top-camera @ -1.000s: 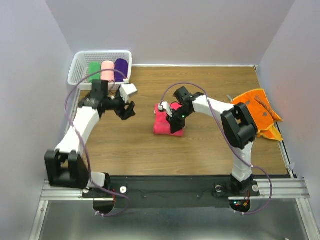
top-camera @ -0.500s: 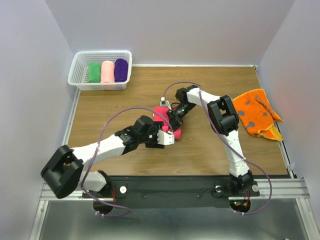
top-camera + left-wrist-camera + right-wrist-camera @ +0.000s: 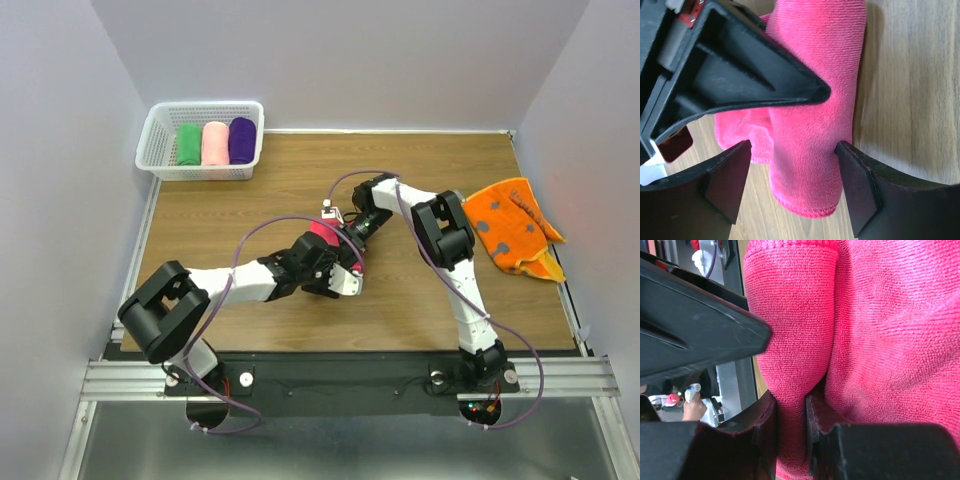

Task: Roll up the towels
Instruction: Roll the towel

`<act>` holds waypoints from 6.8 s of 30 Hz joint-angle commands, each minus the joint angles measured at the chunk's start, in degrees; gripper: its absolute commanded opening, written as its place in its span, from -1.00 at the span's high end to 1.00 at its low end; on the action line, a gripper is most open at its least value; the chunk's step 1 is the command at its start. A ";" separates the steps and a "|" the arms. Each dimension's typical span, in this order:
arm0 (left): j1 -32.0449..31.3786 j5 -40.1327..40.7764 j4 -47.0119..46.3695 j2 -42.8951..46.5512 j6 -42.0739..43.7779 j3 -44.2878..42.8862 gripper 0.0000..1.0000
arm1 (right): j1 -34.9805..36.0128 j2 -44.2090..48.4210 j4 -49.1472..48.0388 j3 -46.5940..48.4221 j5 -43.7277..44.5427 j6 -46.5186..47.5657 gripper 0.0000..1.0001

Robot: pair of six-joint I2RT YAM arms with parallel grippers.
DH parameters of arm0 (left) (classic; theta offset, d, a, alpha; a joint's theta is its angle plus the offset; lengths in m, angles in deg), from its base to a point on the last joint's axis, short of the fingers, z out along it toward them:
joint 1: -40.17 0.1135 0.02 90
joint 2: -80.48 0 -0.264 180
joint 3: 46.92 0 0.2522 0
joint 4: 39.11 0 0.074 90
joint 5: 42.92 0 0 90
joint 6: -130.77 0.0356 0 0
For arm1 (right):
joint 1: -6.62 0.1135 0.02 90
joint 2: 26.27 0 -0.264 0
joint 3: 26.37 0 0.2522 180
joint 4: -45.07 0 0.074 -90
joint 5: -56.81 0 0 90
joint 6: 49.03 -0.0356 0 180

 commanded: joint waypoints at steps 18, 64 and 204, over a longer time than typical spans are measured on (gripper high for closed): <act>-2.07 -8.59 12.35 2.72 -2.03 -9.04 -0.57 | -0.53 -3.08 0.06 0.75 7.64 1.48 0.64; 9.62 -30.82 49.69 -30.67 -5.55 -35.56 0.30 | -25.48 24.30 -7.74 9.41 8.77 -3.81 -0.83; 19.99 -32.94 61.21 -40.25 1.31 -52.09 0.27 | -16.72 40.94 -19.45 -12.32 22.27 -7.23 -1.00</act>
